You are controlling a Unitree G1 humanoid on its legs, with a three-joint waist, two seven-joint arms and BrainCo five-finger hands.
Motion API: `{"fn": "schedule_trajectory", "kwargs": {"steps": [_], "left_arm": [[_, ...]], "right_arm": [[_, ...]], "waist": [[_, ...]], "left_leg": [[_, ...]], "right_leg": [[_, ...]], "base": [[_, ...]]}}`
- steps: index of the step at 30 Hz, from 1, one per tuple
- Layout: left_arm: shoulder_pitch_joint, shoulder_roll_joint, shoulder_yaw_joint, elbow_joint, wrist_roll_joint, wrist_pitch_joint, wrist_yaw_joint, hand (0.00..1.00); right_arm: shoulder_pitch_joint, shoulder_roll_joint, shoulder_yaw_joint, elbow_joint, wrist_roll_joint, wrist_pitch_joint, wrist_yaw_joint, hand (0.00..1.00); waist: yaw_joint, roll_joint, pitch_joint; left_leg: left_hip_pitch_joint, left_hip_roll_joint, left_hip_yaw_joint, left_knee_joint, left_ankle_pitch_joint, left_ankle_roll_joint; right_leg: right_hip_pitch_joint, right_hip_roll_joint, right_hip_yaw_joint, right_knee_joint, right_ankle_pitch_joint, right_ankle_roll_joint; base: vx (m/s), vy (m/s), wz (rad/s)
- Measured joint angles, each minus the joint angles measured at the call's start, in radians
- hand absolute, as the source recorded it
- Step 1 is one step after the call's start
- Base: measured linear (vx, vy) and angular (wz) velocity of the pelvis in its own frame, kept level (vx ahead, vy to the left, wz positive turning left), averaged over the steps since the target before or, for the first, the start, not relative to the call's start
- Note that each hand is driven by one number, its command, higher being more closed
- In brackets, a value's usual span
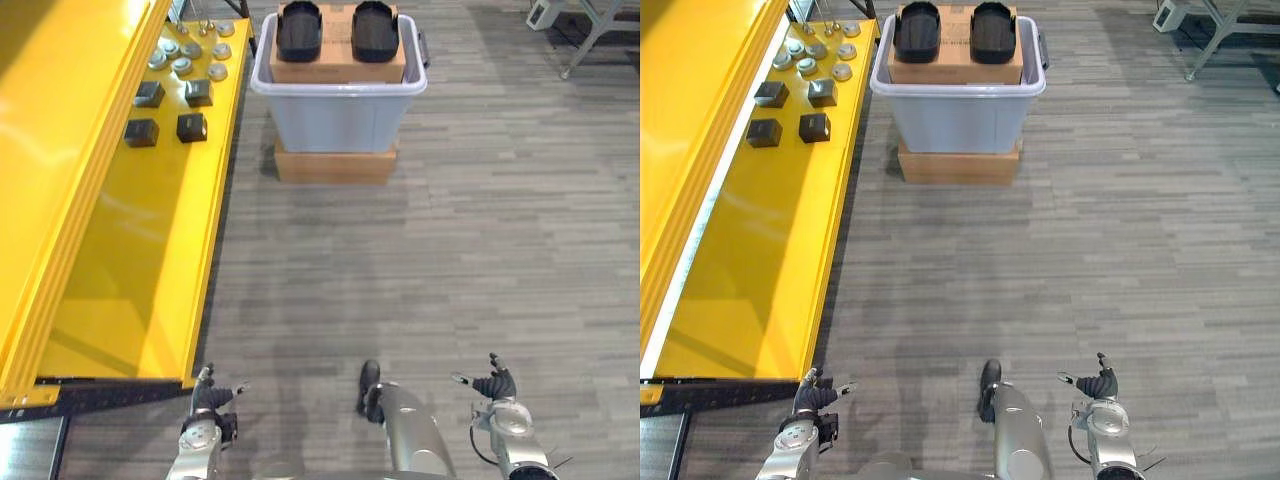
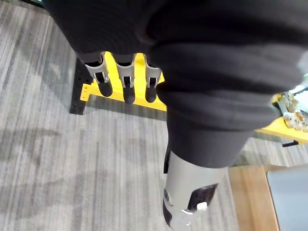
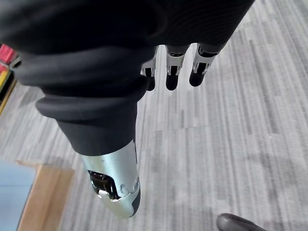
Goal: Walk over and take plastic housings, then place them on the shelf
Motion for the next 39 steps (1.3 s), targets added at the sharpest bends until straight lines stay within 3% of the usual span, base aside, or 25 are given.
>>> {"fn": "schedule_trajectory", "kwargs": {"steps": [1, 4, 6, 7, 8, 9, 10, 12, 14, 15, 16, 17, 18, 19, 21, 24, 25, 26, 27, 30, 31, 33, 36, 38, 39], "left_arm": [[0.001, -0.002, 0.000, -0.003, 0.000, 0.000, 0.000, 0.00], [0.017, -0.010, 0.002, -0.004, -0.004, 0.000, 0.000, 0.00], [0.030, -0.028, 0.014, -0.003, -0.008, 0.006, 0.001, 0.00], [0.039, -0.041, 0.014, -0.003, -0.008, 0.006, 0.001, 0.00], [0.048, -0.048, 0.014, -0.002, -0.008, 0.006, 0.001, 0.00], [0.053, -0.050, 0.015, 0.000, -0.008, 0.006, 0.001, 0.00], [0.058, -0.052, 0.028, 0.014, -0.009, 0.008, 0.001, 0.00], [0.051, -0.061, 0.027, 0.027, -0.009, 0.013, 0.001, 0.00], [0.051, -0.060, 0.029, 0.032, -0.009, 0.014, 0.001, 0.00], [0.051, -0.048, 0.029, 0.044, -0.010, 0.015, 0.001, 0.00], [0.052, -0.040, 0.029, 0.057, -0.010, 0.018, 0.002, 0.00], [0.053, -0.037, 0.029, 0.059, -0.010, 0.021, 0.003, 0.00], [0.055, -0.034, 0.028, 0.062, -0.012, 0.022, 0.004, 0.00], [0.049, -0.032, 0.026, 0.060, -0.017, 0.021, 0.004, 0.00], [0.027, -0.032, 0.020, 0.059, -0.029, 0.020, 0.004, 0.00], [0.007, -0.034, 0.020, 0.056, -0.029, 0.018, 0.003, 0.00], [0.007, -0.028, 0.021, 0.057, -0.029, 0.017, 0.003, 0.00], [0.011, -0.024, 0.021, 0.059, -0.028, 0.017, 0.003, 0.00], [0.012, -0.030, 0.021, 0.071, -0.028, 0.017, 0.003, 0.00], [0.019, -0.072, 0.028, 0.075, -0.028, 0.020, 0.002, 0.00], [0.013, -0.093, 0.029, 0.072, -0.028, 0.020, 0.001, 0.00], [0.013, -0.105, 0.027, 0.062, -0.028, 0.020, 0.000, 0.00], [0.012, -0.111, 0.027, 0.061, -0.028, 0.020, 0.000, 0.00], [0.007, -0.111, 0.028, 0.061, -0.028, 0.020, 0.001, 0.00], [0.005, -0.112, 0.027, 0.062, -0.028, 0.020, 0.001, 0.00]], "right_arm": [[0.000, -0.001, -0.002, 0.000, 0.005, 0.000, 0.000, 0.00], [0.003, -0.001, -0.007, 0.009, 0.020, 0.003, 0.001, 0.00], [0.002, -0.002, -0.018, 0.030, 0.021, 0.005, 0.000, 0.00], [0.004, -0.005, -0.026, 0.045, 0.020, 0.005, -0.001, 0.00], [0.002, -0.008, -0.027, 0.055, 0.019, 0.008, -0.001, 0.00], [0.002, -0.006, -0.026, 0.055, 0.019, 0.011, -0.002, 0.00], [0.009, 0.002, -0.025, 0.056, 0.018, 0.013, -0.001, 0.00], [0.027, 0.001, -0.024, 0.058, 0.016, 0.013, -0.002, 0.00], [0.031, 0.003, -0.026, 0.073, 0.013, 0.013, -0.002, 0.00], [0.032, 0.006, -0.026, 0.085, 0.006, 0.013, -0.002, 0.00], [0.029, 0.009, -0.025, 0.089, 0.005, 0.013, -0.002, 0.00], [0.026, 0.011, -0.022, 0.092, 0.003, 0.013, -0.001, 0.00], [0.024, 0.013, -0.003, 0.092, -0.007, 0.012, -0.001, 0.00], [0.024, 0.019, 0.001, 0.091, -0.011, 0.009, 0.000, 0.00], [0.024, 0.021, 0.005, 0.091, -0.011, 0.006, 0.001, 0.00], [0.023, 0.030, 0.005, 0.090, -0.010, 0.005, 0.001, 0.00], [0.024, 0.038, 0.003, 0.091, -0.010, 0.006, 0.001, 0.00], [0.044, 0.044, 0.002, 0.093, -0.010, 0.006, 0.001, 0.00], [0.056, 0.042, -0.003, 0.098, -0.010, 0.008, 0.001, 0.00], [0.077, 0.063, -0.008, 0.067, -0.005, 0.018, 0.001, 0.00], [0.098, 0.072, -0.006, 0.041, -0.001, 0.018, 0.000, 0.00], [0.101, 0.099, -0.007, 0.040, 0.018, 0.017, 0.000, 0.00], [0.098, 0.118, -0.024, 0.030, 0.032, 0.014, -0.002, 0.00], [0.091, 0.119, -0.050, 0.029, 0.039, 0.014, -0.004, 0.00], [0.092, 0.117, -0.057, 0.030, 0.039, 0.014, -0.004, 0.00]], "waist": [[0.004, -0.005, 0.001], [0.022, -0.004, 0.006], [0.041, 0.000, 0.009], [0.058, 0.013, 0.001], [0.066, 0.031, -0.008], [0.069, 0.033, -0.010], [0.079, 0.012, -0.024], [0.077, -0.018, -0.053], [0.078, -0.041, -0.061], [0.073, -0.056, -0.056], [0.068, -0.059, -0.056], [0.064, -0.057, -0.055], [0.054, -0.050, -0.054], [0.048, -0.041, -0.052], [0.030, -0.029, -0.045], [0.020, -0.014, -0.036], [0.017, -0.023, -0.036], [0.013, -0.039, -0.044], [0.005, -0.037, -0.045], [-0.003, -0.010, -0.054], [0.002, 0.003, -0.052], [0.007, 0.001, -0.048], [0.011, -0.003, -0.054], [0.025, 0.009, -0.058], [0.025, 0.013, -0.060]], "left_leg": [[-0.056, -0.018, 0.011, -0.025, -0.007, 0.010], [-0.182, -0.103, 0.020, -0.337, -0.010, 0.014], [-0.195, -0.172, 0.017, -0.649, 0.014, -0.014], [-0.180, -0.199, 0.014, -0.875, 0.054, -0.049], [-0.184, -0.208, 0.007, -1.002, 0.089, -0.041], [-0.190, -0.212, -0.001, -1.009, 0.130, -0.020], [-0.191, -0.244, -0.009, -0.978, 0.220, 0.044], [-0.207, -0.283, -0.010, -0.912, 0.239, 0.109], [-0.185, -0.307, -0.006, -0.881, 0.180, 0.118], [-0.135, -0.329, -0.009, -0.861, 0.128, 0.130], [-0.079, -0.341, -0.015, -0.839, 0.072, 0.138], [-0.043, -0.345, -0.018, -0.837, 0.050, 0.143], [0.041, -0.346, -0.026, -0.851, 0.022, 0.147], [0.116, -0.344, -0.047, -0.887, 0.013, 0.149], [0.193, -0.327, -0.072, -0.931, 0.011, 0.145], [0.277, -0.276, -0.101, -0.963, -0.022, 0.108], [0.292, -0.267, -0.120, -0.963, -0.051, 0.081], [0.305, -0.267, -0.129, -0.956, -0.086, 0.058], [0.320, -0.253, -0.153, -0.945, -0.113, 0.040], [0.227, -0.200, -0.134, -0.706, -0.092, -0.005], [0.152, -0.155, -0.094, -0.524, -0.047, -0.042], [0.085, -0.080, -0.011, -0.352, -0.058, -0.030], [0.061, -0.057, 0.032, -0.465, -0.063, -0.026], [0.051, -0.071, 0.022, -0.675, -0.056, -0.028], [0.061, -0.087, -0.009, -0.811, -0.002, -0.032]], "right_leg": [[0.044, -0.001, 0.014, -0.041, -0.008, 0.004], [0.151, -0.011, 0.048, -0.120, -0.029, 0.016], [0.215, -0.023, 0.076, -0.176, -0.040, 0.035], [0.247, -0.019, 0.087, -0.218, -0.048, 0.049], [0.287, -0.007, 0.102, -0.247, -0.066, 0.073], [0.303, -0.006, 0.108, -0.249, -0.082, 0.084], [0.320, -0.033, 0.118, -0.232, -0.120, 0.119], [0.281, -0.087, 0.124, -0.093, -0.160, 0.172], [0.206, -0.117, 0.134, 0.121, -0.157, 0.192], [0.129, -0.149, 0.155, 0.365, -0.109, 0.301], [0.058, -0.167, 0.186, 0.598, -0.086, 0.367], [0.025, -0.184, 0.186, 0.692, -0.095, 0.350], [-0.030, -0.201, 0.169, 0.812, -0.121, 0.287], [-0.086, -0.205, 0.147, 0.837, -0.145, 0.237], [-0.141, -0.194, 0.112, 0.750, -0.175, 0.192], [-0.242, -0.160, 0.109, 0.418, -0.159, 0.201], [-0.241, -0.145, 0.143, 0.221, -0.088, 0.208], [-0.238, -0.146, 0.173, 0.140, 0.034, 0.199], [-0.228, -0.136, 0.180, 0.161, 0.107, 0.160], [-0.188, -0.121, 0.118, 0.173, 0.040, 0.124], [-0.141, -0.110, 0.092, 0.150, 0.028, 0.106], [-0.033, -0.099, 0.064, 0.090, 0.014, 0.085], [0.045, -0.109, 0.059, 0.020, 0.015, 0.087], [0.053, -0.121, 0.075, 0.009, 0.016, 0.099], [0.054, -0.127, 0.079, 0.008, 0.009, 0.123]], "base": [[0.53, -0.144, -0.34], [0.42, -0.036, -0.28], [0.47, 0.045, -0.43], [0.47, 0.103, -0.42], [0.48, 0.122, -0.42], [0.53, 0.174, -0.37], [0.62, 0.188, -0.20], [0.73, 0.193, 0.09], [0.65, 0.169, 0.21], [0.77, 0.182, 0.22], [0.64, 0.133, 0.20], [0.62, 0.103, 0.13], [0.55, 0.076, 0.13], [0.52, 0.056, 0.18], [0.41, -0.024, 0.43], [0.45, -0.126, 0.41], [0.47, -0.235, 0.55], [0.41, -0.238, 0.68], [0.42, -0.256, 0.53], [0.43, -0.268, 0.41], [0.36, -0.235, 0.43], [0.38, -0.194, 0.28], [0.25, -0.059, 0.05], [0.24, 0.089, -0.14], [0.14, 0.119, -0.08]]}}
